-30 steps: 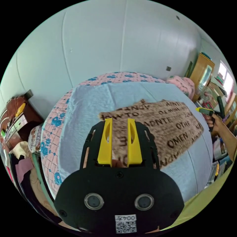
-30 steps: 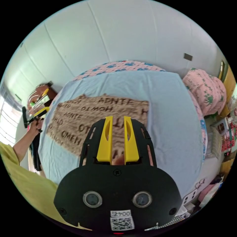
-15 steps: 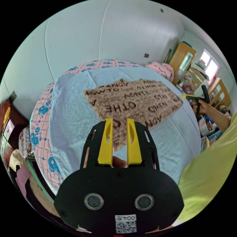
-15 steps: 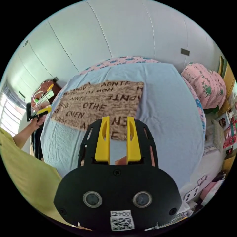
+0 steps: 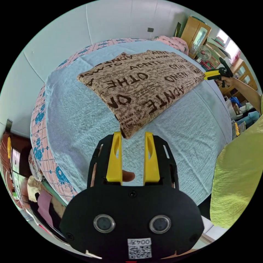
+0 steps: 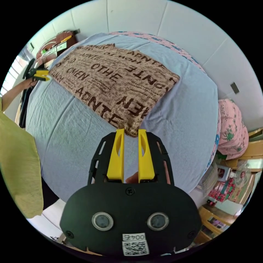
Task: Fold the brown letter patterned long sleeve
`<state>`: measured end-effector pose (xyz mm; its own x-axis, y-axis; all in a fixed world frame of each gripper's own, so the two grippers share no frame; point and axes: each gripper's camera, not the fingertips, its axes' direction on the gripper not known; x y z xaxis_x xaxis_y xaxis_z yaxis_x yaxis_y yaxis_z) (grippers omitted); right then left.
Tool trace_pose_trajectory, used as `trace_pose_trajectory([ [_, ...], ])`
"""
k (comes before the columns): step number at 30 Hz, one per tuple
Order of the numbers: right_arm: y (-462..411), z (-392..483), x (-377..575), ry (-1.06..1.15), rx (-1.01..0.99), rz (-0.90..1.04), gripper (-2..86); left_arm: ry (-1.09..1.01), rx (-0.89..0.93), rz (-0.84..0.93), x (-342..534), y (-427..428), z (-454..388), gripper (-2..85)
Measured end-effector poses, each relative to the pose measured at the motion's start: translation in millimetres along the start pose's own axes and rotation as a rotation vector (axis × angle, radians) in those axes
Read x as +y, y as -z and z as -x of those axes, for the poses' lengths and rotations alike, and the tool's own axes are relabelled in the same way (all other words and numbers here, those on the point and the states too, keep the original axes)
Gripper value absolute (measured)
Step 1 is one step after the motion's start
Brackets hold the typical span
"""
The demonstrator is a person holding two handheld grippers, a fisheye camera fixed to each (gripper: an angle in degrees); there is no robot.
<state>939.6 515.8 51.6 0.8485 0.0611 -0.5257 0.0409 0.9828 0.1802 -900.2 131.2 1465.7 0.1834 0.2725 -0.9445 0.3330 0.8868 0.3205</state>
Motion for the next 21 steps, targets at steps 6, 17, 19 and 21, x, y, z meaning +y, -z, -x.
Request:
trace_pose_trajectory([
  [6,13.2,-20.9,11.6,0.085,0.048,0.048,3.1,-0.037,-0.021,0.077,-11.6,-25.0,-13.5,4.2],
  [17,46.1,-156.3,139.7,-0.563,-0.370,-0.240,10.6,0.137,-0.012,0.001,17.8,-36.4,-46.3,6.8],
  [19,44.4,-176.6,174.7,-0.722,-0.530,-0.328,13.2,0.180,-0.004,-0.101,22.3,-22.7,-59.2,6.1],
  [21,32.4,-193.0,213.6,-0.907,-0.738,-0.441,16.3,0.168,0.010,-0.197,8.5,-19.3,-95.3,5.0],
])
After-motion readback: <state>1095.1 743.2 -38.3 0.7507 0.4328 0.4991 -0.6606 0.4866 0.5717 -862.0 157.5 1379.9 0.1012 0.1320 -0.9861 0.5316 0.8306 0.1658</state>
